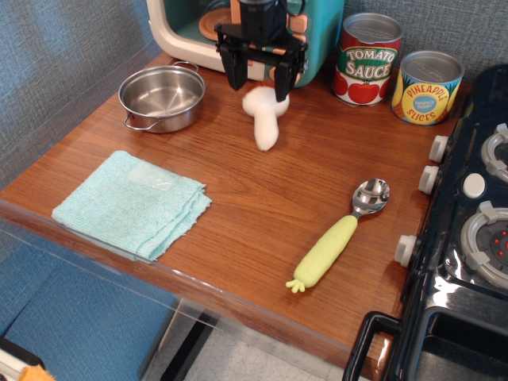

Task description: Move the brown and white item to the right of a silver pot in front of the microwave.

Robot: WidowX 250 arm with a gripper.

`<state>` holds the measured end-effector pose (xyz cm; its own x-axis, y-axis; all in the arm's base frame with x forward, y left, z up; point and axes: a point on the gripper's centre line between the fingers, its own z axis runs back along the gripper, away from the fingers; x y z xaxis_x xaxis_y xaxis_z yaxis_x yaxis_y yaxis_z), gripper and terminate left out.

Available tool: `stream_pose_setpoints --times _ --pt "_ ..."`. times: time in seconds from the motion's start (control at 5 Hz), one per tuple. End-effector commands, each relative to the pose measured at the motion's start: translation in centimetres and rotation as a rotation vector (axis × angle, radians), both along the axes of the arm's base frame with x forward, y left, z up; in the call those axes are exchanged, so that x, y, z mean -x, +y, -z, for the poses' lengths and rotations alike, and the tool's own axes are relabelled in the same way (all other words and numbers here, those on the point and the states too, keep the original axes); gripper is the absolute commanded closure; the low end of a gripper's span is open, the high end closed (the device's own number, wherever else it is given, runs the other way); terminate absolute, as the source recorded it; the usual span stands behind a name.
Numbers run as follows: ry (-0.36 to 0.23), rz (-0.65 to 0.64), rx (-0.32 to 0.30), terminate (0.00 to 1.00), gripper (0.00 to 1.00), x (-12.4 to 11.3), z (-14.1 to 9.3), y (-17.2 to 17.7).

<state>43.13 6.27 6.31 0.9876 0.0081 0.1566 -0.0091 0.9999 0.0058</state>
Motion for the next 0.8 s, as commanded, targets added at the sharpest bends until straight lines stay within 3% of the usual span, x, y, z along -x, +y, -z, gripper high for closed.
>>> stream_pose_setpoints --times 0.0,0.4,0.6 --pt "-0.099 -0.026 -0.018 0.0 0.0 0.33 -6.82 1.89" --pt "-0.099 -0.026 -0.018 0.0 0.0 0.33 -6.82 1.89" --pt "-0.099 -0.026 -0.018 1.0 0.0 0.33 -6.82 1.89"
